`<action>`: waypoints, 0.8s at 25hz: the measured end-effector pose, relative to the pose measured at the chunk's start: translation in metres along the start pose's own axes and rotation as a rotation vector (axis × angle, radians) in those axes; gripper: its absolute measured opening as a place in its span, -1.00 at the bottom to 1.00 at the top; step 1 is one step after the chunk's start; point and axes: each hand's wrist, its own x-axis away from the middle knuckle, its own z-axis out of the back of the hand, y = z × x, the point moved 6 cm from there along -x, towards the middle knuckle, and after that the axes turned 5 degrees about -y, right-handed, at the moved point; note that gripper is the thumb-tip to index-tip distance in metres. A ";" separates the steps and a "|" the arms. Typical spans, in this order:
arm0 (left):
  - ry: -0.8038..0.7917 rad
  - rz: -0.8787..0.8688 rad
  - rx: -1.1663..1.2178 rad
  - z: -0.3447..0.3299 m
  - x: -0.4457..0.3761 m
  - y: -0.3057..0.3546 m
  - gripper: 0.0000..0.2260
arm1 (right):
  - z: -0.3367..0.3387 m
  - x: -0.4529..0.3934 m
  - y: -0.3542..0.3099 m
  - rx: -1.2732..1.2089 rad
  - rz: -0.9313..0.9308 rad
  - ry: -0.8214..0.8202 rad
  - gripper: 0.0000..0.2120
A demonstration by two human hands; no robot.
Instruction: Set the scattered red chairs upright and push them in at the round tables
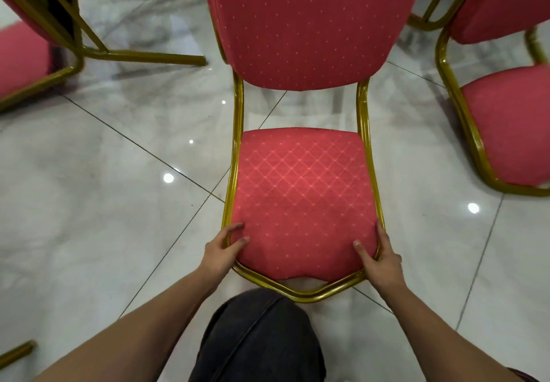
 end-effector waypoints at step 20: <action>0.272 -0.039 -0.479 0.063 0.396 0.198 -0.43 | 0.180 0.348 -0.177 0.242 -0.040 0.024 -0.34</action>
